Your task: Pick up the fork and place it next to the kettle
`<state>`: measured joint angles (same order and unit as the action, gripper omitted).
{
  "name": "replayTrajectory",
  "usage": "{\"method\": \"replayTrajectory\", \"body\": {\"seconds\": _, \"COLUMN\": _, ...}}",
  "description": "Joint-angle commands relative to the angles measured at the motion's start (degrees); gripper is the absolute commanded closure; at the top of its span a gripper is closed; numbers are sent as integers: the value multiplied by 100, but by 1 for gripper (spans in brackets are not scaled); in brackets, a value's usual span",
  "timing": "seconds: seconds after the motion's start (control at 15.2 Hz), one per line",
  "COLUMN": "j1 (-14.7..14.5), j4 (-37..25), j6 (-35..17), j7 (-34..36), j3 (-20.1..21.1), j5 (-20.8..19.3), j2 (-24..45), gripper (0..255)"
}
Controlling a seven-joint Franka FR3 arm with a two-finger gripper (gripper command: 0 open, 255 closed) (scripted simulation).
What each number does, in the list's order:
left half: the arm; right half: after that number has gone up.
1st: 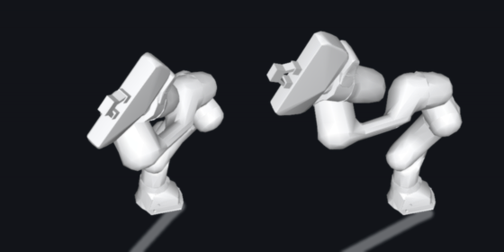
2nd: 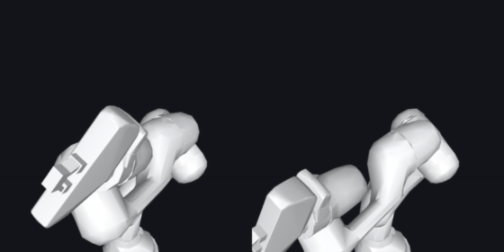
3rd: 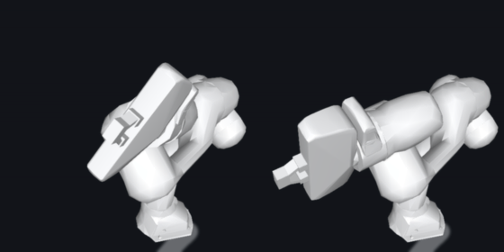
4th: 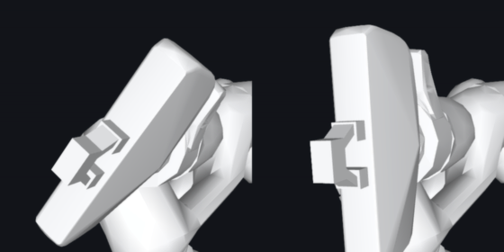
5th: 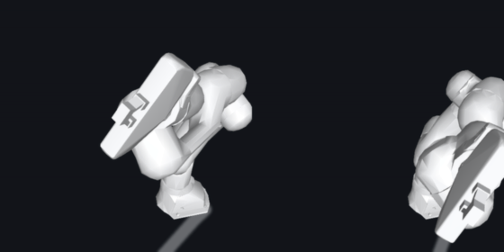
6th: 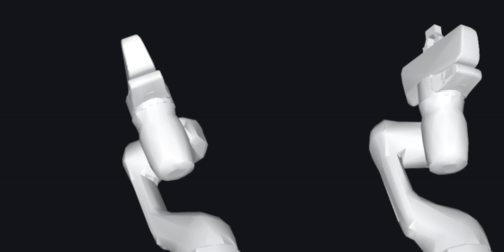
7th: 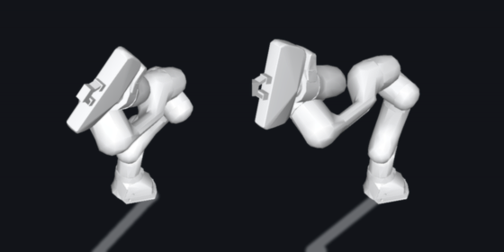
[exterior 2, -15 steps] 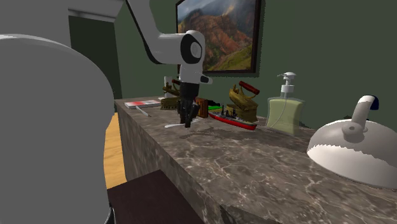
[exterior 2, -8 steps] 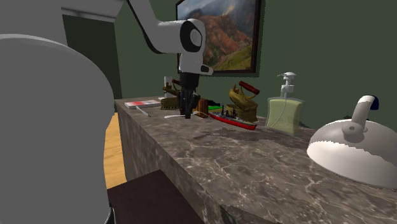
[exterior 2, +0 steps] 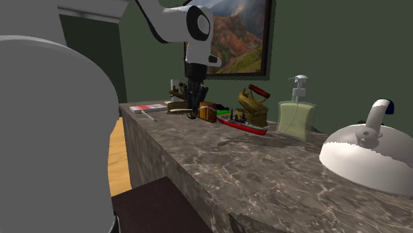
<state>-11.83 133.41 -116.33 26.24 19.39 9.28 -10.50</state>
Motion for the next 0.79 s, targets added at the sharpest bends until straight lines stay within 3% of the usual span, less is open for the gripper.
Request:
{"method": "replayTrajectory", "body": {"seconds": 0.0, "j1": 6, "j4": -84, "j6": 180, "j7": -17, "j3": -24, "j5": 11, "j2": -96, "gripper": 255}}
{"method": "replayTrajectory", "body": {"seconds": 0.73, "j1": 20, "j4": -677, "j6": 1056, "j7": -2, "j3": -99, "j5": 24, "j2": -386, "gripper": 255}}
